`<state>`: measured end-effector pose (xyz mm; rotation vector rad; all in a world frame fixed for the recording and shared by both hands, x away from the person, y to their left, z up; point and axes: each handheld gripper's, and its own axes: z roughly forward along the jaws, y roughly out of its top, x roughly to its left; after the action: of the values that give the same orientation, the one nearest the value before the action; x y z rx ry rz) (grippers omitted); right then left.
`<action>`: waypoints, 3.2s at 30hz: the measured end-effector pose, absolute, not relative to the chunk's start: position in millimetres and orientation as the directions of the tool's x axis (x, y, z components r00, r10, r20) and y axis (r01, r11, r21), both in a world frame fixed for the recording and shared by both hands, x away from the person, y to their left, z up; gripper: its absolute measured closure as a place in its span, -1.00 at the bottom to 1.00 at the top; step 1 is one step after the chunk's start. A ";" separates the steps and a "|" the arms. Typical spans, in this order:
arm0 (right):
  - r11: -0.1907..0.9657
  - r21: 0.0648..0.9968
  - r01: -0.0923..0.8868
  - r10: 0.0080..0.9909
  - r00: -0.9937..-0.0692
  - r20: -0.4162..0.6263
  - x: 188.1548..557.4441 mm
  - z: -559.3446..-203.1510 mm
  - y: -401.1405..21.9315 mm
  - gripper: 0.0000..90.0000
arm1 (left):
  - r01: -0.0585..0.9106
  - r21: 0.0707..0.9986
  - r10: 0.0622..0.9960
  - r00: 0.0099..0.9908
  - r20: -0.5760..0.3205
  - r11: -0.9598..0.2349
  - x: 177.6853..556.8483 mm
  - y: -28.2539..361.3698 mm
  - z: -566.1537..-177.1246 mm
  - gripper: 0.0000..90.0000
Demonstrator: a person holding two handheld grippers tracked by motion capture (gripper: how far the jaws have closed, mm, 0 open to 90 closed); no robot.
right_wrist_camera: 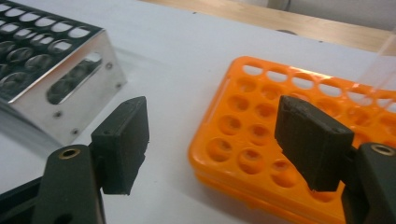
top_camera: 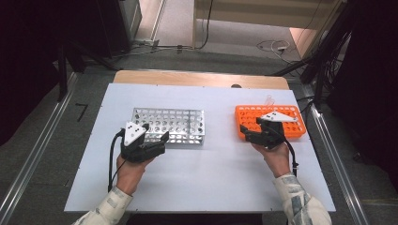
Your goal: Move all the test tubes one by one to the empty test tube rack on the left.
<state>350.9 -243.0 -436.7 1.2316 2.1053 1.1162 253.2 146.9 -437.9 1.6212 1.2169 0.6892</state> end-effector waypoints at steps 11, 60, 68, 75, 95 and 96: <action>0.226 0.825 0.518 0.910 -0.415 0.011 365.6 -436.7 -269.5 -0.42 | 0.394 0.918 0.933 0.345 -0.105 -0.042 253.2 146.2 -438.7 -0.49; 0.138 0.818 0.558 0.972 -0.236 -0.003 427.2 -460.9 -292.0 0.62 | 0.411 0.911 0.932 0.345 -0.115 -0.040 256.7 146.0 -442.7 -0.48; 0.124 0.847 0.517 0.971 -0.238 0.003 421.1 -446.2 -294.1 0.63 | 0.409 0.912 0.932 0.343 -0.112 -0.041 256.4 145.7 -442.6 -0.51; 0.118 0.867 0.484 0.970 -0.243 0.003 412.0 -433.9 -297.3 0.63 | 0.410 0.911 0.936 0.333 -0.111 -0.038 257.2 146.7 -443.0 -0.57; 0.139 0.872 0.469 0.944 -0.329 0.026 388.0 -414.1 -289.8 0.64 | 0.408 0.912 0.936 0.336 -0.102 -0.047 256.1 146.6 -442.2 -0.57; 0.143 0.871 0.469 0.941 -0.337 0.027 386.9 -413.7 -288.4 0.64 | 0.408 0.912 0.937 0.335 -0.103 -0.045 256.0 146.5 -442.1 -0.57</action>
<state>386.9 -288.4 -413.7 1.3460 1.8807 1.1248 256.0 146.5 -442.1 1.6316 1.2345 0.6851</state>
